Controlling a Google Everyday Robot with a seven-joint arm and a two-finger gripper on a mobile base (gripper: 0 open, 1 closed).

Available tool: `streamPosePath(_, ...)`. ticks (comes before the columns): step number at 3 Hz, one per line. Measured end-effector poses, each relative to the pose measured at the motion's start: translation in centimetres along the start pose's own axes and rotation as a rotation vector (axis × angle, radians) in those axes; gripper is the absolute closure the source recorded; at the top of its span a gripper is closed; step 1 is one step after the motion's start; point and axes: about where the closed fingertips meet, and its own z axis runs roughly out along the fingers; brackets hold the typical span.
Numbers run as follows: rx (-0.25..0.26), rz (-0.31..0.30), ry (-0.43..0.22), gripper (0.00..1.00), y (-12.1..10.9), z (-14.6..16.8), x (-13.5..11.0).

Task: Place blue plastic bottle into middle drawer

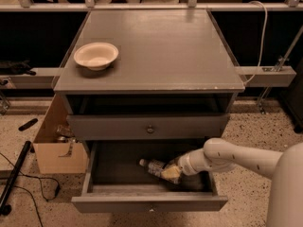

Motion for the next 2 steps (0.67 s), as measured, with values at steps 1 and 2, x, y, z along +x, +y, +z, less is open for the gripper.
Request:
streamPosePath(1,0.017,0.009,0.004,0.99,-0.30,0.79,1.16)
streamPosePath(2,0.017,0.009,0.004,0.79,-0.30,0.79,1.16)
